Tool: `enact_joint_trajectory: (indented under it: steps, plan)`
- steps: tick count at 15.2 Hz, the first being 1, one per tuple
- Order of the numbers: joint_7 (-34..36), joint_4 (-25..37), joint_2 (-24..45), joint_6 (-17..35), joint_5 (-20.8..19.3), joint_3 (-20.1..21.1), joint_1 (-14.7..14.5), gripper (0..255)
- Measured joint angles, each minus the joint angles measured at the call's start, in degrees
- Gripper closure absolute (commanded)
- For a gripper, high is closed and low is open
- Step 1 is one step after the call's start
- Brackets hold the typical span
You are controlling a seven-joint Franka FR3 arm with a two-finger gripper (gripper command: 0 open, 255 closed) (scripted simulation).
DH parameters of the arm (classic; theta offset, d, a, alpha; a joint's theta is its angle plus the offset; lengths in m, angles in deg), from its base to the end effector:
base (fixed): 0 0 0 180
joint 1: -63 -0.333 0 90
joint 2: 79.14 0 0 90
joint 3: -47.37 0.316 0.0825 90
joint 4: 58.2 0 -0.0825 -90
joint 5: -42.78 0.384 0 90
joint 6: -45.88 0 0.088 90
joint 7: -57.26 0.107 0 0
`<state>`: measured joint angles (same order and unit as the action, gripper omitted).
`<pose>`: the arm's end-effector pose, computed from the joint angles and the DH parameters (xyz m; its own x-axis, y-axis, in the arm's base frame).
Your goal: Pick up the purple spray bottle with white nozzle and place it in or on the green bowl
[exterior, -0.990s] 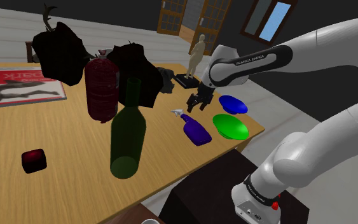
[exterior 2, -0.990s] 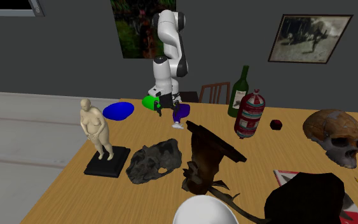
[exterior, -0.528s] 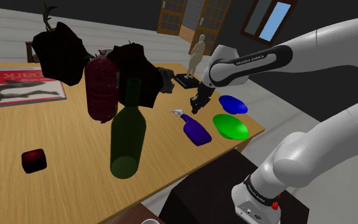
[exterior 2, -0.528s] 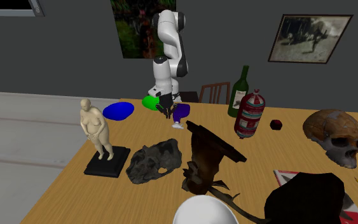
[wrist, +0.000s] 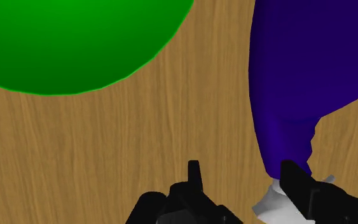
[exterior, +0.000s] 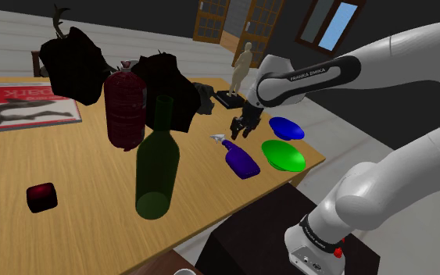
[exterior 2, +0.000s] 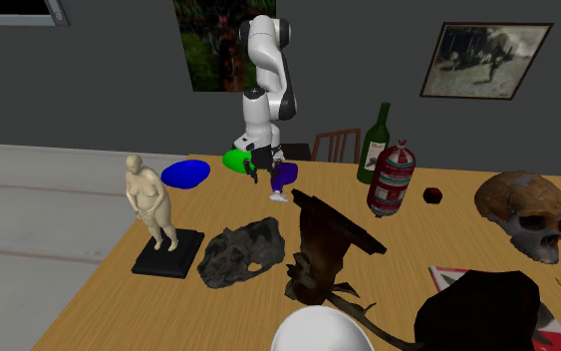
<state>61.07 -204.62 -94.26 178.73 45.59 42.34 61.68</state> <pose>0.4303 -0.0264 0.3631 0.9867 -0.1613 0.0207 -0.1598 -0.9853 -0.0611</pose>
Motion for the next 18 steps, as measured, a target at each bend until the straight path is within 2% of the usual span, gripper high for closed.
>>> enact_joint_trajectory:
  steps: [4,6,12,18]
  plan:
    - [18.63,-0.41,-2.07,-4.33,-5.27,7.83,-0.2,0]
    - [22.38,-0.41,-1.1,-4.02,-6.17,9.32,-0.24,0]
    - [23.97,-2.16,1.9,0.49,-7.09,9.72,0.07,0]
    - [24.11,-2.51,2.38,1.33,-7.19,9.75,0.11,0]
